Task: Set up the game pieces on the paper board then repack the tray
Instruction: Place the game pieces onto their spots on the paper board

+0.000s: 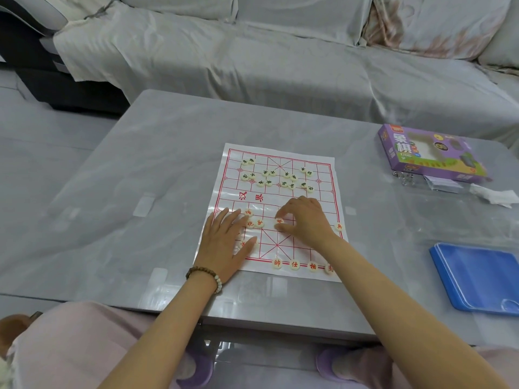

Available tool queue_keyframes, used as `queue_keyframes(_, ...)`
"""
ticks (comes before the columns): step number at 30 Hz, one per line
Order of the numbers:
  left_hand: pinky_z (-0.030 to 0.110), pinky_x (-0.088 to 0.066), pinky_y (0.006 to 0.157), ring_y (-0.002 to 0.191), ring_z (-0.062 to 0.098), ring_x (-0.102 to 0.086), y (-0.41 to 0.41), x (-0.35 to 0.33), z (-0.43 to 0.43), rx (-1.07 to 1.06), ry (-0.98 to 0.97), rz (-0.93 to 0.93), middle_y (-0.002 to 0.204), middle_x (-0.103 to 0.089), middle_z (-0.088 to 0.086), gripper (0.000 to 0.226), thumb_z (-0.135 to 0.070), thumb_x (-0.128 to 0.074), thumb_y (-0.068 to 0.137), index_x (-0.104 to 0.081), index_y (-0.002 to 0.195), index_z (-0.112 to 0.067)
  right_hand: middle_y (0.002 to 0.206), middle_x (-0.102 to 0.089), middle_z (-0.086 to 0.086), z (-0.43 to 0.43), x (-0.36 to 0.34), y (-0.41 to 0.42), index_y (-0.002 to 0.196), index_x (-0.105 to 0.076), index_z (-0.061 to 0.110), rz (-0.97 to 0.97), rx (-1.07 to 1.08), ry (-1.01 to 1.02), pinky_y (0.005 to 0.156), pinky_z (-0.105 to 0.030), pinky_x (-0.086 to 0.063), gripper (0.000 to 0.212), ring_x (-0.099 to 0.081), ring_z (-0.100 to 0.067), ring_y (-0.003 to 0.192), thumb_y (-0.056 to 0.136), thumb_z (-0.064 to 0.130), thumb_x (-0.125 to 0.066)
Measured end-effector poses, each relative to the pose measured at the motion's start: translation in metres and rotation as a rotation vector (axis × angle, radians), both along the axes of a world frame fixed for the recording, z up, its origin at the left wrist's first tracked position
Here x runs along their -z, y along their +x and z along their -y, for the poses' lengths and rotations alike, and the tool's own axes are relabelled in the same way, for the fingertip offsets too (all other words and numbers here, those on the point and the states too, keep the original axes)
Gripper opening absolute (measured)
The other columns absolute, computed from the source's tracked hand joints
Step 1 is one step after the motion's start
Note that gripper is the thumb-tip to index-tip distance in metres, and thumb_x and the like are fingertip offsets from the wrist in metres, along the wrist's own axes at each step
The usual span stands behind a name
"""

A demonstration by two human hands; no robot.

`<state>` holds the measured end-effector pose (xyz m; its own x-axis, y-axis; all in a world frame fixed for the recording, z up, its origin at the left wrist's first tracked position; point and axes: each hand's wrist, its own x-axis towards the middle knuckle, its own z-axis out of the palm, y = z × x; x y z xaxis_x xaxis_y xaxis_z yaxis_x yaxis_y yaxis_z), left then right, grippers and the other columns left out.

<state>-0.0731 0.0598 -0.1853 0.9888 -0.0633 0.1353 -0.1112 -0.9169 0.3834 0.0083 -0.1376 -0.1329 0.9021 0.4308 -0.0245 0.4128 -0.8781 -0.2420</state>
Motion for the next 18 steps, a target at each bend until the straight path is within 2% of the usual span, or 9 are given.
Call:
queue_keyframes(2,0.031,0.008,0.114,0.142,0.016,-0.014,0.0,0.0,0.0,-0.006,-0.013,-0.001,0.151,-0.027,-0.007,0.08,-0.074,0.0,0.08,-0.031,0.141,-0.031,0.109,-0.063,0.007,-0.001,0.001,0.001,0.103,-0.066,0.028,0.04,0.051,0.004,0.1,-0.029,-0.028,0.032,-0.049,-0.013,0.106,0.081,0.052,-0.062)
queue_keyframes(5,0.029,0.01,0.113,0.142,0.015,-0.012,0.0,-0.002,0.001,-0.017,-0.002,-0.009,0.151,-0.025,-0.008,0.084,-0.076,0.005,0.077,-0.029,0.141,-0.033,0.115,-0.061,0.009,0.003,0.001,0.0,0.107,-0.065,0.029,0.069,0.04,-0.009,0.105,-0.031,-0.024,0.041,-0.047,-0.013,0.113,0.079,0.058,-0.06)
queue_keyframes(8,0.027,0.013,0.112,0.142,0.014,-0.011,-0.001,-0.004,0.001,-0.021,-0.004,-0.014,0.151,-0.025,-0.008,0.086,-0.076,0.008,0.076,-0.028,0.141,-0.032,0.119,-0.061,0.01,0.006,0.0,0.0,0.113,-0.063,0.031,0.023,0.007,-0.011,0.105,-0.03,-0.023,0.038,-0.046,-0.011,0.115,0.082,0.052,-0.062)
queue_keyframes(12,0.025,0.013,0.112,0.142,0.014,-0.012,-0.001,-0.006,0.002,-0.028,-0.016,-0.016,0.15,-0.026,-0.008,0.088,-0.077,0.009,0.075,-0.029,0.141,-0.032,0.111,-0.064,0.008,0.002,0.003,0.002,0.106,-0.067,0.03,0.022,0.042,0.035,0.1,-0.028,-0.025,0.028,-0.048,-0.011,0.108,0.084,0.046,-0.062)
queue_keyframes(18,0.027,0.009,0.113,0.141,0.015,-0.017,-0.003,-0.01,0.001,-0.045,-0.074,-0.004,0.147,-0.032,-0.007,0.09,-0.077,0.007,0.075,-0.035,0.138,-0.029,0.109,-0.063,0.007,-0.001,0.006,0.002,0.109,-0.065,0.028,0.022,0.081,0.059,0.101,-0.03,-0.027,0.033,-0.05,-0.013,0.106,0.083,0.048,-0.063)
